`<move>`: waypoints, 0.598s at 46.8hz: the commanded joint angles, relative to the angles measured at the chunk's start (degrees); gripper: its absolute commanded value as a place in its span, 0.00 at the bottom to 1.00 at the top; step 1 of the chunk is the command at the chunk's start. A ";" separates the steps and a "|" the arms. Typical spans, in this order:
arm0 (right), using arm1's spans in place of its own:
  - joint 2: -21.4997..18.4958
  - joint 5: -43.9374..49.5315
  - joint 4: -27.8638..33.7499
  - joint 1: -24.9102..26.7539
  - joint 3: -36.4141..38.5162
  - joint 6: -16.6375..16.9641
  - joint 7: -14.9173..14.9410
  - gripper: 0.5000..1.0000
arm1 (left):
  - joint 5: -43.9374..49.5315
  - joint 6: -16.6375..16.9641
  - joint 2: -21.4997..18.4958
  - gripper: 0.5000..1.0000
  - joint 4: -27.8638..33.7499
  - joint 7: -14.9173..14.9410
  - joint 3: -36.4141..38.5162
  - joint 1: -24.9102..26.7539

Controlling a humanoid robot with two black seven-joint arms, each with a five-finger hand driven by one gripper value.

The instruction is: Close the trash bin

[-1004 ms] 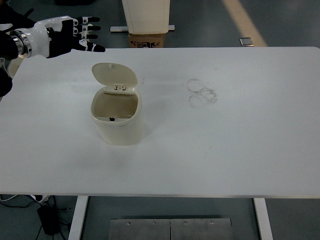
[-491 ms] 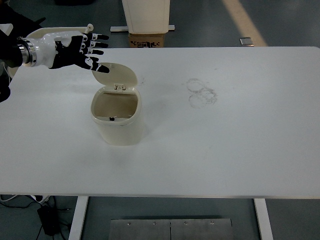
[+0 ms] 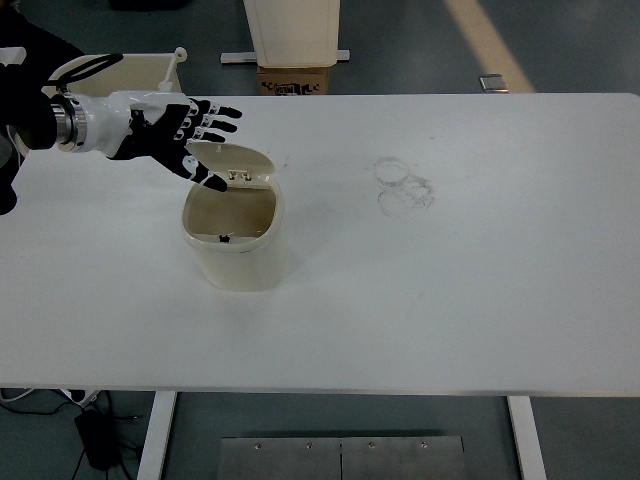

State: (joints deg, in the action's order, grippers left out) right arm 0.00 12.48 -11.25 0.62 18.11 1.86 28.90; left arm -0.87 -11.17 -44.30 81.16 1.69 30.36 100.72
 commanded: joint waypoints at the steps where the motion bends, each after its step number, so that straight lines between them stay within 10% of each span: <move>1: 0.00 0.00 0.00 0.00 0.00 -0.02 0.01 0.98 | -0.36 0.01 -0.09 1.00 1.36 -0.02 0.32 0.44; 28: 0.00 0.00 -0.09 0.00 0.00 0.07 0.01 0.98 | -0.36 -1.13 -0.09 1.00 5.85 -0.02 2.43 0.70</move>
State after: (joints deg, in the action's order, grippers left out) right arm 0.00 12.48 -11.34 0.61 18.11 1.94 28.91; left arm -1.23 -12.28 -44.37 86.97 1.66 32.70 101.27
